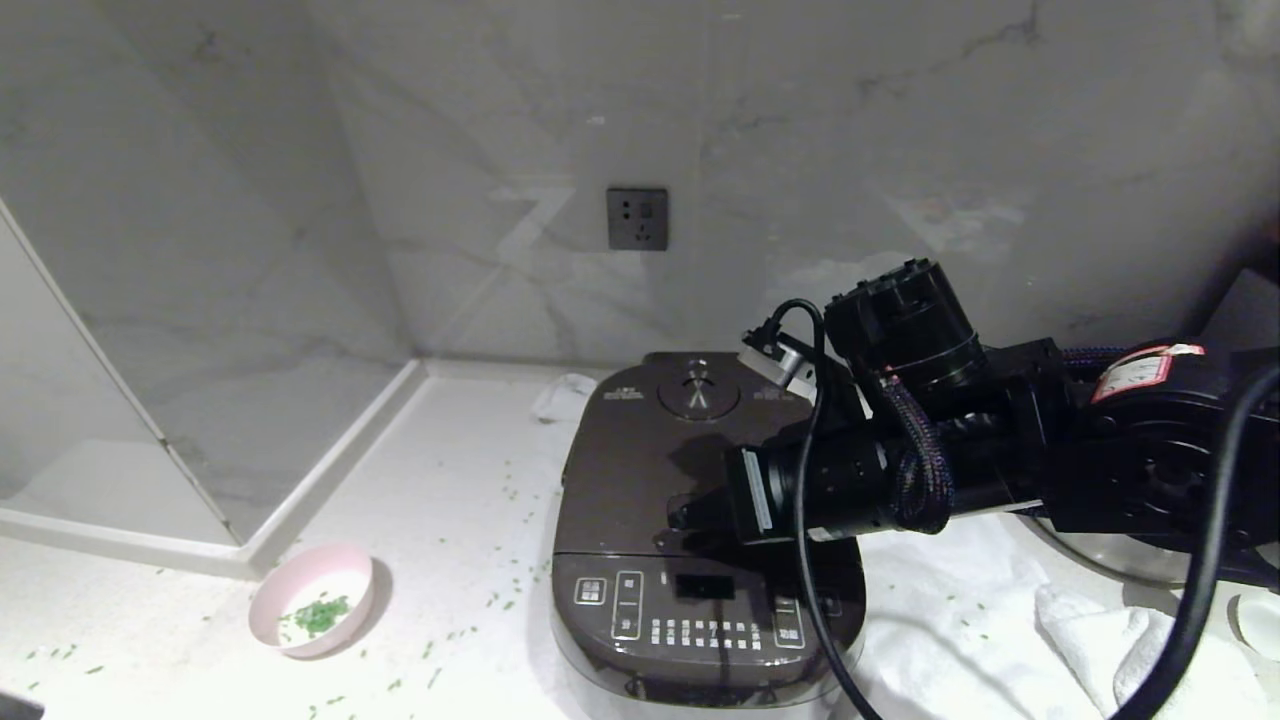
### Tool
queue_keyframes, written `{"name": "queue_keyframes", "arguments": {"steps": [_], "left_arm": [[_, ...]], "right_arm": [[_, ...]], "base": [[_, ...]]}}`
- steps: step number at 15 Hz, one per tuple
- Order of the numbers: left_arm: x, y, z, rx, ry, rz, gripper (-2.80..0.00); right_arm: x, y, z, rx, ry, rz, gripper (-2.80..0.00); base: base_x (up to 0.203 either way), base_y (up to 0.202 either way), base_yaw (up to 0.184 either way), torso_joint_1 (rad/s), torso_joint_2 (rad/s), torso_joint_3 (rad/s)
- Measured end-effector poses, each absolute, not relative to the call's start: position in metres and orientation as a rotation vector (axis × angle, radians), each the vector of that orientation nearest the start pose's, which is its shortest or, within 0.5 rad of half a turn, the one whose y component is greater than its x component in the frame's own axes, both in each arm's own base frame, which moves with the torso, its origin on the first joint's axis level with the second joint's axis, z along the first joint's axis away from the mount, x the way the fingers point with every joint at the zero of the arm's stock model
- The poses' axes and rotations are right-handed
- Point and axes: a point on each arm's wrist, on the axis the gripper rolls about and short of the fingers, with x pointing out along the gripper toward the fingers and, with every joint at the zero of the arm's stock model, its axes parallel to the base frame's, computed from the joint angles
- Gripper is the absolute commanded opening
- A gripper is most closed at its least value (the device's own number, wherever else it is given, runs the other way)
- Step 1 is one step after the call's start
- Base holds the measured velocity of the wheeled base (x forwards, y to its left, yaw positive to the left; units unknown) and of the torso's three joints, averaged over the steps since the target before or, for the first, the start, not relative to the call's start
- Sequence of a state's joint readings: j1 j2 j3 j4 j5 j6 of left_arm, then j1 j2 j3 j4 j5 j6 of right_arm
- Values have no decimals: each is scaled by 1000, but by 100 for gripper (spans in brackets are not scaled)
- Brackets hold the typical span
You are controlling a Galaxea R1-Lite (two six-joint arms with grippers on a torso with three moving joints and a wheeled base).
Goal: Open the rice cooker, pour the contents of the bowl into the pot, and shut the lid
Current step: Open the rice cooker
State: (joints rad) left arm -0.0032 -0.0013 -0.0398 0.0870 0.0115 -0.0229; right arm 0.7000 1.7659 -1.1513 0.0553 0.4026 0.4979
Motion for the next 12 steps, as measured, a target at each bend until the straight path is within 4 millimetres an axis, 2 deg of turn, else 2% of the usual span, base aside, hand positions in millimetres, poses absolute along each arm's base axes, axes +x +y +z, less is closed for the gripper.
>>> {"name": "queue_keyframes", "arguments": {"steps": [12], "left_arm": [[-26, 0, 77, -22, 46, 8, -280]], "right_arm": [[264, 197, 173, 265, 900, 791, -280]], "base": [[0, 0, 0, 0, 0, 0]]}}
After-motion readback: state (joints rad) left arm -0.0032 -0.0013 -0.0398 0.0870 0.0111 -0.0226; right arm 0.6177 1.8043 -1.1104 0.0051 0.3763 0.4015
